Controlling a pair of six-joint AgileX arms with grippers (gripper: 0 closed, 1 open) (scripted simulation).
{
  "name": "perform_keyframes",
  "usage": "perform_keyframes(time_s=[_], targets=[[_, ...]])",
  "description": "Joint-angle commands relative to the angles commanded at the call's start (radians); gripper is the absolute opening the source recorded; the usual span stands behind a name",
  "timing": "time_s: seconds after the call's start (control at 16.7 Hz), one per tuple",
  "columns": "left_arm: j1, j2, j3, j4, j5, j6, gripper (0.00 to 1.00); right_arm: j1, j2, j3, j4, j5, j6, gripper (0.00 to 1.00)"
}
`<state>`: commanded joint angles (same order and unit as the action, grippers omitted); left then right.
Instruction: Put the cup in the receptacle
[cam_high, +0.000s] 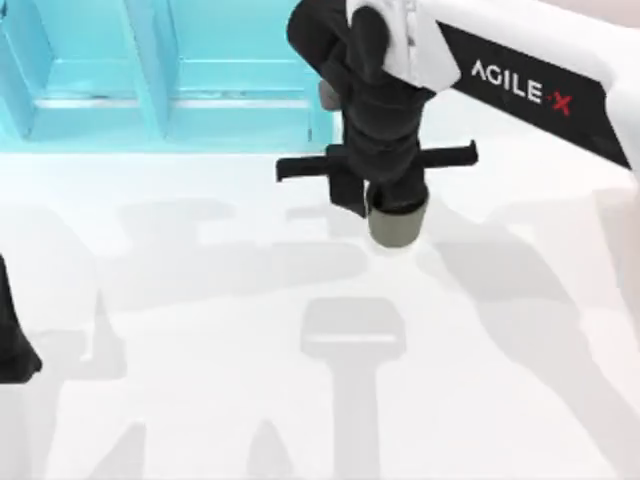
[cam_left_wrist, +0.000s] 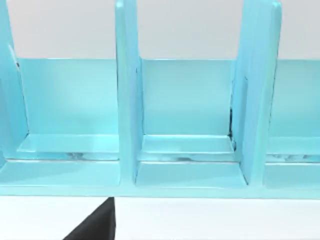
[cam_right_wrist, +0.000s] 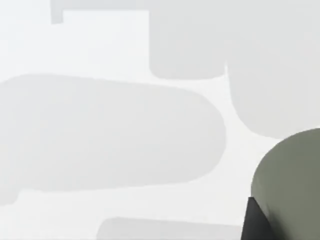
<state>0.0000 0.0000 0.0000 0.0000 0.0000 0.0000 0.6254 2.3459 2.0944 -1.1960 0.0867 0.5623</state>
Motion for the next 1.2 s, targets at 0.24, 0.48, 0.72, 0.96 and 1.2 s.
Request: perform_keyframes(time_s=[0.24,0.48,0.72,0.96,1.2], targets=[[0.000,0.000,0.000,0.000,0.000,0.000,1.00,-0.296,-0.157,-0.139,-0.026,-0.038,-0.251,0.00],[0.000,0.000,0.000,0.000,0.000,0.000,1.00,-0.675,-0.332,-0.284,-0.052,-0.067,-0.530,0.00],[0.000,0.000,0.000,0.000,0.000,0.000,1.00,-0.924,-0.537,-0.463,-0.080,-0.113,-0.804,0.00],[0.000,0.000,0.000,0.000,0.000,0.000,1.00,-1.020,-0.642,-0.564,-0.100,-0.158,-0.933,0.00],[0.000,0.000,0.000,0.000,0.000,0.000,1.00,-1.023,-0.646,-0.570,-0.101,-0.161,-0.939,0.00]])
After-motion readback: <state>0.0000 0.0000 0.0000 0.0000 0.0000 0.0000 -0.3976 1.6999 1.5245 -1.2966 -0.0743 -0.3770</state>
